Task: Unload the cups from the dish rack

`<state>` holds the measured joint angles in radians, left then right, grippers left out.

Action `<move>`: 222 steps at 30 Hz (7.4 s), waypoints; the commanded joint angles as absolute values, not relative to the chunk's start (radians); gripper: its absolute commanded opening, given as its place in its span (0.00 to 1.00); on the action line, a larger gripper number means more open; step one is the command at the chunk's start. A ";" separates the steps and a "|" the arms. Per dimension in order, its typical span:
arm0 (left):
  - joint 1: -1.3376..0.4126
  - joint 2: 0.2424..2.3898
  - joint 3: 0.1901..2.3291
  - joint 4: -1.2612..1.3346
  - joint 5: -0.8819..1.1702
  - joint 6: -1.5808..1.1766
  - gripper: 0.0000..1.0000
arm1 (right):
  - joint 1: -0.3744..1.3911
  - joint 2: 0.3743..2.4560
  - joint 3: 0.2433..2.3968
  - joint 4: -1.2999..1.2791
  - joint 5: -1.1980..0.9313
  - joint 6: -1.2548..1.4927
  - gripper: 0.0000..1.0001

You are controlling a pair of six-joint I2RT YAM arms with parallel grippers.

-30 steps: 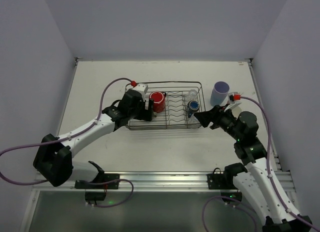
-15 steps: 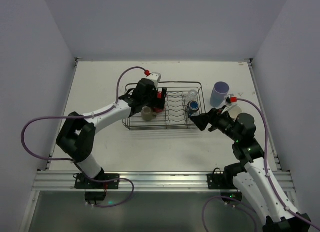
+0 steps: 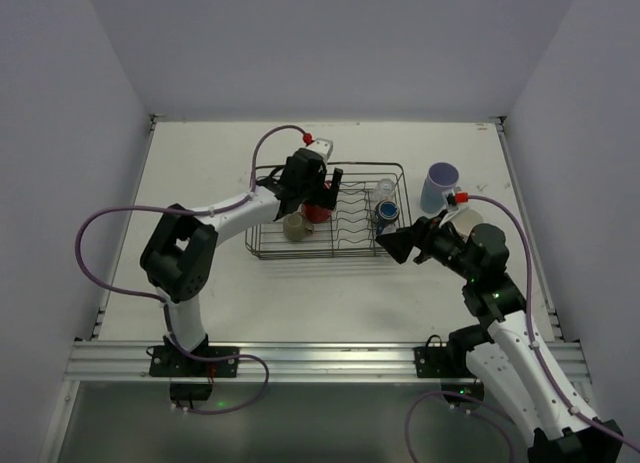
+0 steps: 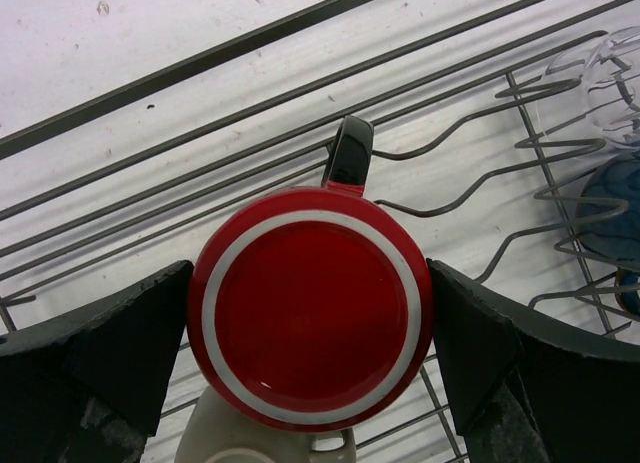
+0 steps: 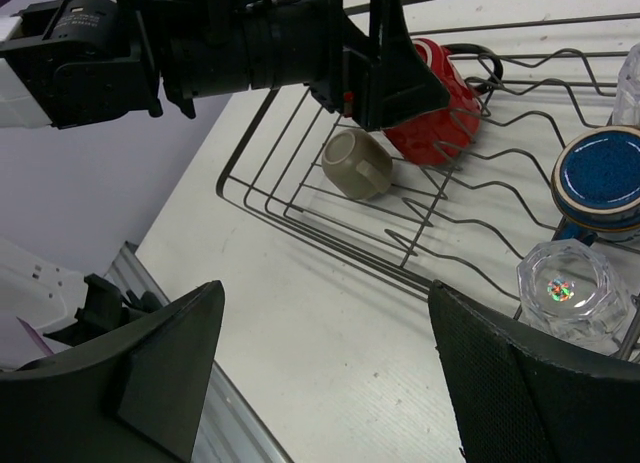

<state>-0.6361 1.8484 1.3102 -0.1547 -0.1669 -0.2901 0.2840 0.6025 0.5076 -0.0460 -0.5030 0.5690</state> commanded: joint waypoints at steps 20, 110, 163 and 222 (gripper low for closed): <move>-0.621 1.467 1.134 -0.018 -0.087 -0.377 0.22 | 0.446 0.712 0.477 0.254 -0.473 0.753 0.81; -0.630 0.430 0.715 -0.425 -0.337 -0.325 1.00 | 1.307 1.480 1.035 -0.669 0.348 0.604 0.00; -0.657 1.560 1.103 -0.465 -0.462 -0.946 0.95 | 1.319 0.669 0.687 -0.351 0.172 0.565 0.65; -0.650 1.019 0.775 0.207 0.138 -1.012 0.12 | 0.968 0.813 0.552 0.521 -0.181 0.517 0.66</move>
